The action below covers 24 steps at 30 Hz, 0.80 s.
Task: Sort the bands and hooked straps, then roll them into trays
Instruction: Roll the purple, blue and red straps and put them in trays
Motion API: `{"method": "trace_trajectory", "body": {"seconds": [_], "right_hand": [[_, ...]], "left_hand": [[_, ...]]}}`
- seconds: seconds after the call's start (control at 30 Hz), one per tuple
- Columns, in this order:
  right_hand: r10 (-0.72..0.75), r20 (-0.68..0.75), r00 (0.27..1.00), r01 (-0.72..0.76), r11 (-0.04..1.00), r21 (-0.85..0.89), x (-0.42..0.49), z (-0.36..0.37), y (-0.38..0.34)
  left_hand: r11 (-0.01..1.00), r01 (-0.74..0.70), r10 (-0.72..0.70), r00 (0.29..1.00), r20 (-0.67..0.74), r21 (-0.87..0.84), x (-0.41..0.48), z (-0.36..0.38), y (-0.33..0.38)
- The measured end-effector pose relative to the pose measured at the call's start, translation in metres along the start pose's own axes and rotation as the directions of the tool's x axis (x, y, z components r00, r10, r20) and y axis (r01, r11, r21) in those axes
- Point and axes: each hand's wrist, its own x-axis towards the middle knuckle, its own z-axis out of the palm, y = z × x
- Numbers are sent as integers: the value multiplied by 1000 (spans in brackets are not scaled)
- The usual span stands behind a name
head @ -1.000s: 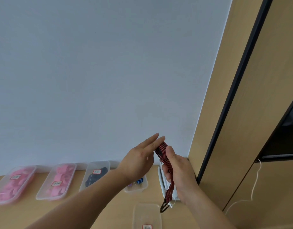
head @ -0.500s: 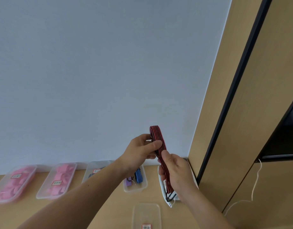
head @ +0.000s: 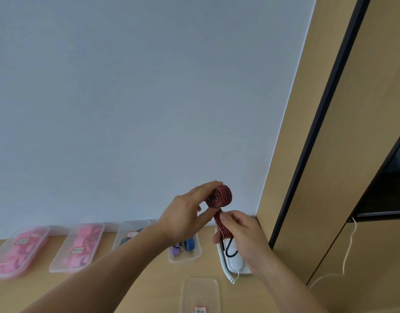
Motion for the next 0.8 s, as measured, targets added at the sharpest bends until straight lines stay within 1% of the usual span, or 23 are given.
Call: {"method": "trace_trajectory", "body": {"seconds": [0.03,0.1,0.2,0.3,0.37,0.4,0.43,0.47,0.5,0.53,0.57,0.6,0.63,0.67,0.7,0.73,0.8], "right_hand": [[-16,2,1000,16,1000,19,0,0,-1],[-20,7,1000,19,994,105,-1,1,-3],[8,21,1000,-13,972,234,-4,4,-6],[47,77,996,-70,940,335,-4,8,-5],[18,74,997,-42,944,328,-2,9,-3],[-3,64,998,-18,944,329,-1,9,-3],[-21,59,998,0,944,329,0,9,-2],[-38,62,997,16,947,322,0,7,-1],[-57,66,996,34,952,304,0,6,0],[-72,68,995,51,959,280,0,4,1],[-87,64,994,69,967,246,1,2,1],[-98,57,994,85,975,207,1,2,1],[-104,47,993,95,982,166,2,2,2],[-101,32,994,96,986,135,3,4,3],[-92,14,996,90,989,114,5,5,5],[-85,0,996,84,992,94,7,8,6],[-92,-12,996,93,995,35,11,13,11]], "left_hand": [[995,-65,66,998,-5,81,-2,0,-1],[968,-173,177,984,-5,183,-4,0,-1],[930,-262,274,962,-13,256,-3,1,-2],[871,-353,378,926,-6,341,-3,4,-5],[865,-376,395,919,11,332,-4,4,-8],[892,-357,370,929,9,278,-5,5,-10],[941,-290,297,955,-14,175,-7,6,-10],[986,-166,167,985,-36,25,-8,6,-9],[987,2,-8,999,-35,-161,-8,6,-8],[907,195,-210,978,1,-373,-8,4,-5],[754,350,-374,924,74,-556,-6,1,-3],[600,458,-472,865,171,-656,-3,-2,-3],[521,532,-499,824,267,-668,-1,-5,-3],[510,577,-488,805,338,-638,0,-7,-2],[526,594,-470,799,375,-608,0,-8,0],[538,597,-467,799,380,-594,-2,-8,1],[510,599,-493,792,361,-617,-4,-8,-1]]}}
